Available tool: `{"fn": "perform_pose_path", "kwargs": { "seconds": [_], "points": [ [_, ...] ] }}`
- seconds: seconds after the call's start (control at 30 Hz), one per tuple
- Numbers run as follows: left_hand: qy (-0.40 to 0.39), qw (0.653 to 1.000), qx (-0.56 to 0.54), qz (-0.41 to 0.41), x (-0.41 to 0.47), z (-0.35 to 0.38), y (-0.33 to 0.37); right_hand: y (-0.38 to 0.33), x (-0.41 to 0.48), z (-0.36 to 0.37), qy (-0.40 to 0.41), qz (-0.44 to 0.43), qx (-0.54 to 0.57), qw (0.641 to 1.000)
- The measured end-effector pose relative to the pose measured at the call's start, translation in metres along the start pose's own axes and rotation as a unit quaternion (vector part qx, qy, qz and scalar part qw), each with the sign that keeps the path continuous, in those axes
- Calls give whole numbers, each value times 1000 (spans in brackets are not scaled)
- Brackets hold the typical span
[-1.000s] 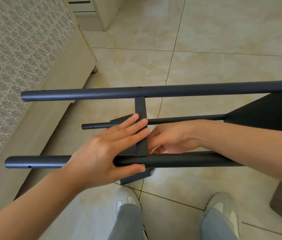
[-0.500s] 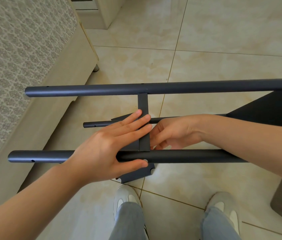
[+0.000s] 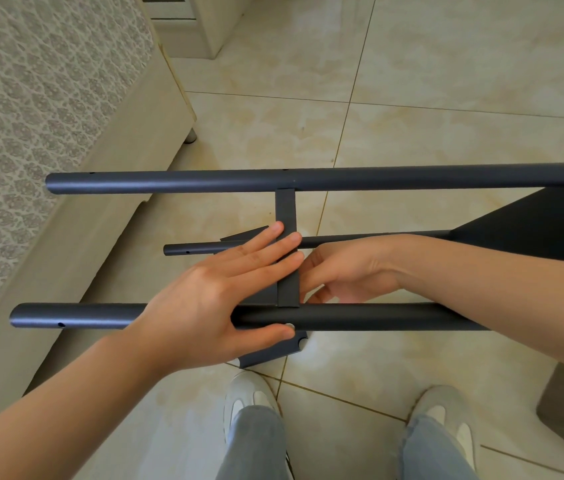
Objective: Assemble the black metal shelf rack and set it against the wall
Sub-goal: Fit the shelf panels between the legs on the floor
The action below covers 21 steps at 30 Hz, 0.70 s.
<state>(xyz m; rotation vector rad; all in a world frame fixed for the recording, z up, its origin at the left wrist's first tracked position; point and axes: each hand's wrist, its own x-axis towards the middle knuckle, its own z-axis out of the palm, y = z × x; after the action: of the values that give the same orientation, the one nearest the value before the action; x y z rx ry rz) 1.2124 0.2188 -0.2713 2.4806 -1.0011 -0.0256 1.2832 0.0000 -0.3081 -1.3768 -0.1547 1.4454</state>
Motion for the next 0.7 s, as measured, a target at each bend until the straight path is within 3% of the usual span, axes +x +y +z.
{"fn": "perform_pose_path", "kwargs": {
  "seconds": [0.27, 0.7],
  "points": [
    [-11, 1000, 2, -2, 2, -2, 0, -1, 2, 3, 15, 7, -43, 999],
    [-12, 1000, 7, -2, 0, -3, 0, -1, 2, -1, 3, 0, -24, 1000]
  ]
}}
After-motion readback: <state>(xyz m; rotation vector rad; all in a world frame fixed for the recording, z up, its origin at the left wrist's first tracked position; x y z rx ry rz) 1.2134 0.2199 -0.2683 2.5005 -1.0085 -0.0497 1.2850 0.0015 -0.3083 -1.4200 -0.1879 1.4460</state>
